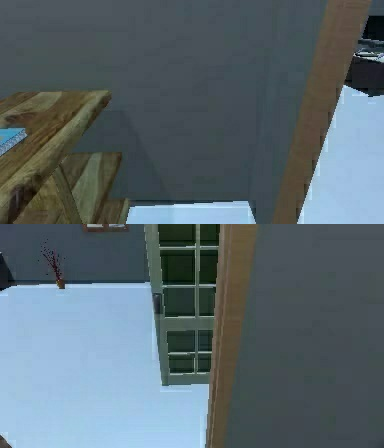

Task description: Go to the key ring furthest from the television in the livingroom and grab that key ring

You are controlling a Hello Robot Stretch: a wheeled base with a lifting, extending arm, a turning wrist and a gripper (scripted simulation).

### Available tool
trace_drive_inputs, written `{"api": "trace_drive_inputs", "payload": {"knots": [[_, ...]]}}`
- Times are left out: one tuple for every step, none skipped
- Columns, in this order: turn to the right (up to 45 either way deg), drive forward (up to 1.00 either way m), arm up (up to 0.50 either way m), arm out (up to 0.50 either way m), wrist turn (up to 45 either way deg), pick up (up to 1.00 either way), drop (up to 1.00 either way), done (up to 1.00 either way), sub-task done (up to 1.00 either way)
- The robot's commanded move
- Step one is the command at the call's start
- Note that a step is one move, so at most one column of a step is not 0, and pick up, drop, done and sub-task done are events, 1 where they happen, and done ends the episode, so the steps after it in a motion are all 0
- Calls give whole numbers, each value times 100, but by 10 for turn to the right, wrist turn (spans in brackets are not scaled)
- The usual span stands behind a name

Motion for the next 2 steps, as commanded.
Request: {"api": "trace_drive_inputs", "payload": {"knots": [[330,0,0,0,0,0,0,0,0],[0,20,0,0,0,0,0,0,0]]}}
